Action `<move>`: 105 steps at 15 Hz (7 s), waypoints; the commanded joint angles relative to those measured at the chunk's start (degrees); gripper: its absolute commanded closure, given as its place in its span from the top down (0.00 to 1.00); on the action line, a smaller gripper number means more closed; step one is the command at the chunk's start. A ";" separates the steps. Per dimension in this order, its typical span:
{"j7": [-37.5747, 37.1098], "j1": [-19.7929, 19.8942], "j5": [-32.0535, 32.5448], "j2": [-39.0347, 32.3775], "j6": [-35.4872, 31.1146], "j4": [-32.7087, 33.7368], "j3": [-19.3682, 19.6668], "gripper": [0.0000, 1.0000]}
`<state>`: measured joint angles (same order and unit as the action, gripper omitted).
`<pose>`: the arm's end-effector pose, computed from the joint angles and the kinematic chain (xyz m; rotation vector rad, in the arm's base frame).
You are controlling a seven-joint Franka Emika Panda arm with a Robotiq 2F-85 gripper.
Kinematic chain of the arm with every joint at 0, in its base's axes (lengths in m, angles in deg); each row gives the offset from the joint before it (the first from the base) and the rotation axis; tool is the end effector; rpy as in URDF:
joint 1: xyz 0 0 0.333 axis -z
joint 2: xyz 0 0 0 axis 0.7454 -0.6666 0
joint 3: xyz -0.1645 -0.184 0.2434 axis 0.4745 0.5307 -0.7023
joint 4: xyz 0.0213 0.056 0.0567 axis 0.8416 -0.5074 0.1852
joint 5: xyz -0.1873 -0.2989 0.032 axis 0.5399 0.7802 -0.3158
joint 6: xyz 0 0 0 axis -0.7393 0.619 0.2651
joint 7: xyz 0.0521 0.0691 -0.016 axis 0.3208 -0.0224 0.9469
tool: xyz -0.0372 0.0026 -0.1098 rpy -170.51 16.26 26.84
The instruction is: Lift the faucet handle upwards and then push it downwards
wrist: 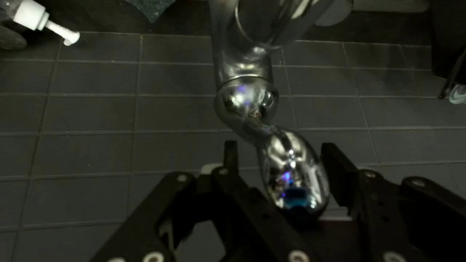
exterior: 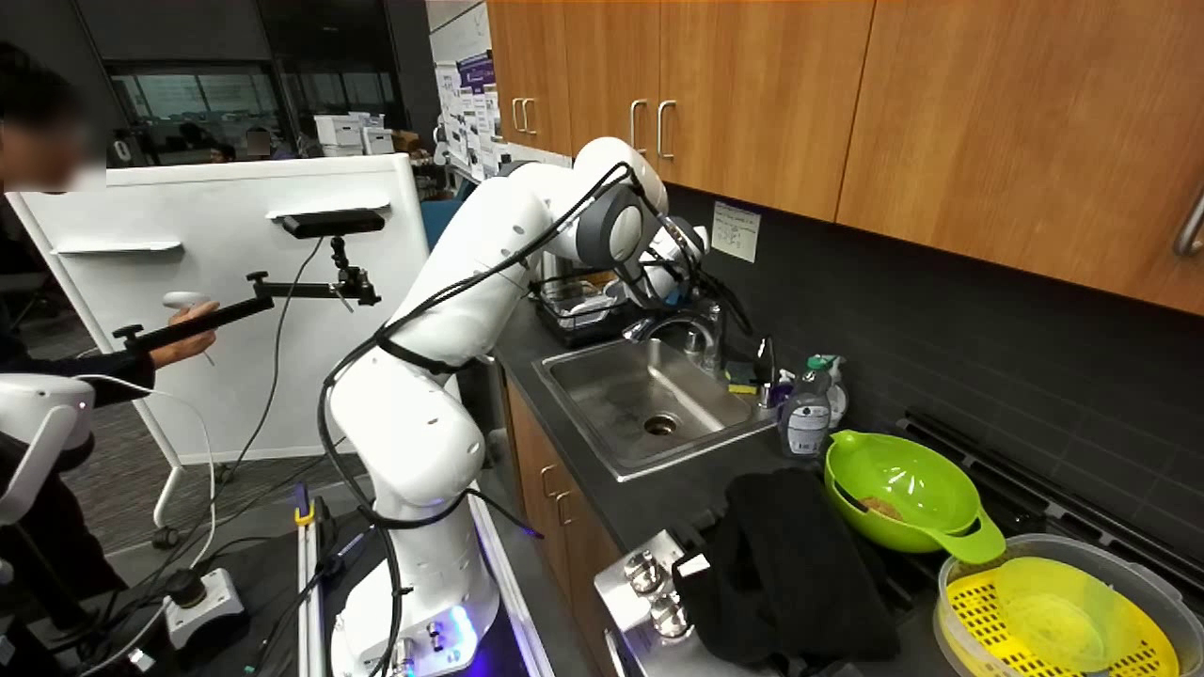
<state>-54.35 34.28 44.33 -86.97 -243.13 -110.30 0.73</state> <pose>0.6572 0.3474 0.3589 -2.7551 -0.0659 -1.2441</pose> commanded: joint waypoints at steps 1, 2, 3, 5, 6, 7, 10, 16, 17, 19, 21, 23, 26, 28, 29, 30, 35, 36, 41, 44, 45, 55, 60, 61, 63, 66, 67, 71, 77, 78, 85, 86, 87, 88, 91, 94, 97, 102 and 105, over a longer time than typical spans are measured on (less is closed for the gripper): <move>-0.38 -0.27 0.56 1.14 0.35 -1.88 0.19 0.93; -0.35 -0.16 0.55 1.44 0.39 -2.34 0.21 0.98; -0.39 -0.11 0.61 1.67 0.43 -2.66 0.26 1.00; -0.57 0.06 0.87 2.37 0.39 -3.55 0.43 1.00; -0.59 0.22 0.84 2.76 0.36 -4.03 0.43 1.00; -0.60 0.29 0.88 3.04 0.38 -4.34 0.49 1.00; -0.54 0.60 1.02 4.38 0.47 -5.66 0.65 1.00; -0.71 1.09 0.83 8.33 0.60 -10.16 0.78 1.00; -0.69 1.13 0.72 8.97 0.64 -11.06 0.69 1.00; -0.57 1.08 0.53 10.13 0.77 -12.62 0.56 1.00; -0.42 1.08 0.17 11.19 0.90 -13.97 0.41 1.00; -0.30 0.98 0.02 11.66 0.89 -14.65 0.29 1.00; 0.16 0.88 -0.25 11.90 0.76 -15.18 0.04 0.97; 0.35 0.85 -0.32 11.89 0.73 -15.27 -0.12 0.72; 0.58 0.91 -0.50 11.80 0.76 -15.22 -0.25 0.69; 0.64 0.92 -0.49 11.72 0.77 -15.17 -0.30 0.61; 0.98 1.03 -0.70 11.35 0.84 -14.73 -0.45 0.71; 0.94 1.02 -0.74 11.31 0.83 -14.65 -0.45 0.67; 1.05 0.96 -0.86 11.13 0.93 -14.39 -0.47 0.89; 1.14 0.90 -0.85 11.04 0.93 -14.25 -0.53 1.00; 1.16 0.89 -0.87 11.01 0.92 -14.19 -0.58 1.00; 1.54 0.46 -0.43 10.41 0.76 -13.06 -0.73 1.00; 2.46 0.65 -0.45 9.91 0.63 -12.30 -0.65 0.74; 2.64 0.68 -0.50 9.86 0.60 -12.18 -0.67 0.68; 2.89 0.67 -0.51 9.70 0.59 -11.82 -0.67 0.52; 3.41 0.63 -0.58 9.50 0.63 -11.37 -0.71 0.28; 3.60 0.61 -0.62 9.41 0.68 -11.24 -0.72 0.21; 3.85 0.56 -0.73 9.34 1.16 -11.10 -0.76 0.07; 4.73 0.74 -0.55 9.43 1.22 -11.37 -0.64 0.07; 4.77 0.78 -0.45 9.44 1.24 -11.36 -0.54 0.07; 4.44 1.08 1.00 9.54 1.67 -11.28 1.14 0.07; 4.36 1.09 1.08 9.56 1.71 -11.26 1.30 0.07; 4.23 1.15 1.11 9.63 1.67 -11.32 1.44 0.07; 4.21 1.22 1.04 9.67 1.64 -11.40 1.51 0.07; 4.02 1.33 1.00 9.78 1.50 -11.64 1.76 0.07; 3.94 1.18 0.83 9.87 1.40 -11.44 1.64 0.07; 4.06 0.96 0.52 9.81 1.42 -10.64 1.34 0.07; 4.12 0.79 0.52 9.79 1.51 -8.96 1.30 0.07; 4.15 0.78 0.43 9.78 1.53 -8.59 1.25 0.07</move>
<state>-50.59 34.78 44.21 -77.37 -242.37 -121.25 1.12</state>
